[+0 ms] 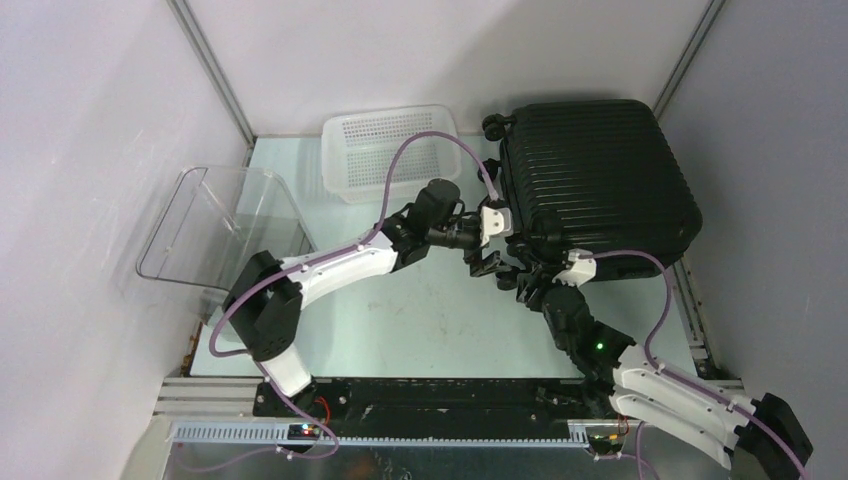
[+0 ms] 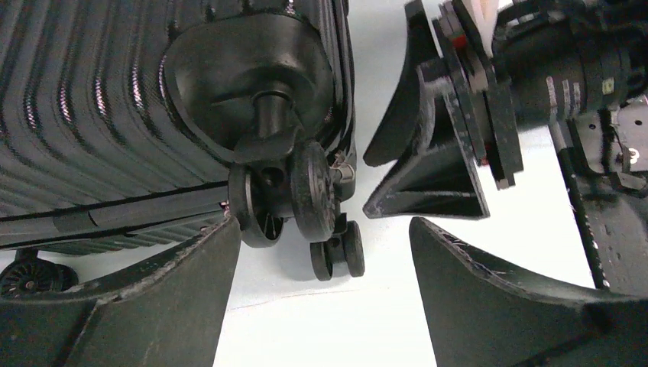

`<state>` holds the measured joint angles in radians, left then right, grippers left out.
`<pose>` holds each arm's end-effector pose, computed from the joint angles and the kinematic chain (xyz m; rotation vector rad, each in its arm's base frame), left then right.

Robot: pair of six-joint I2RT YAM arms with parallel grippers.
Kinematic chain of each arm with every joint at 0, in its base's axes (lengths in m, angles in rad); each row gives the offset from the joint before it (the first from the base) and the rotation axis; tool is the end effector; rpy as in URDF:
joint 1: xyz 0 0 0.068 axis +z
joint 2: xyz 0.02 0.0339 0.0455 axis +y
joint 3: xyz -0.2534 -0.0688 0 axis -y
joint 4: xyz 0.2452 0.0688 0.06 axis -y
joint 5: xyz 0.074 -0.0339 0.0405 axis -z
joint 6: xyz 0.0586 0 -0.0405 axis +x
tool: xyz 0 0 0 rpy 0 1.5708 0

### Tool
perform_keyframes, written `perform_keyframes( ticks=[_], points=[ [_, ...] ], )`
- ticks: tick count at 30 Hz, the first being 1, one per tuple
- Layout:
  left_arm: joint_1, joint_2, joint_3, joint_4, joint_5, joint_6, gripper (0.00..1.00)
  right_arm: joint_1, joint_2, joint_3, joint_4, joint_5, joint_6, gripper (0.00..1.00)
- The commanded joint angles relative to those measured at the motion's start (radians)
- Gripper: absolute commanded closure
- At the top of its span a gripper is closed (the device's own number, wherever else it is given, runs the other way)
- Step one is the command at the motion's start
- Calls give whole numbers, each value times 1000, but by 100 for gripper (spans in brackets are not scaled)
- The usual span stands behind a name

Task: Open, take out, and arrange the luggage
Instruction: Hold the luggage at the center of the board.

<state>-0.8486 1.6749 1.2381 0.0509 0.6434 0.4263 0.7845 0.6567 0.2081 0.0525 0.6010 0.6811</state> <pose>0.2419 -0.3278 0.2707 1.5002 1.2964 -0.9034 0.1502 0.1031 0.1687 0.2895 1.8930 0.4032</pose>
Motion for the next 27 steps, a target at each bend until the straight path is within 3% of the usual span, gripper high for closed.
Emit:
perform_keyframes(
  ticks=[1,7,15,22,24,27],
  points=[
    [5,20,29,86,-6,-39,12,52,81,45,82,208,39,44],
    [17,52,7,211,4,-82,13,58,157,85,108,247,31,40],
    [17,110,44,207,-6,-74,15,78,181,84,103,300,64,40],
    [23,151,101,203,-9,-82,16,80,191,83,90,296,63,33],
    [29,156,116,197,21,-86,21,80,199,85,97,300,66,33],
    [39,147,126,193,61,-112,49,79,197,89,102,320,72,36]
  ],
)
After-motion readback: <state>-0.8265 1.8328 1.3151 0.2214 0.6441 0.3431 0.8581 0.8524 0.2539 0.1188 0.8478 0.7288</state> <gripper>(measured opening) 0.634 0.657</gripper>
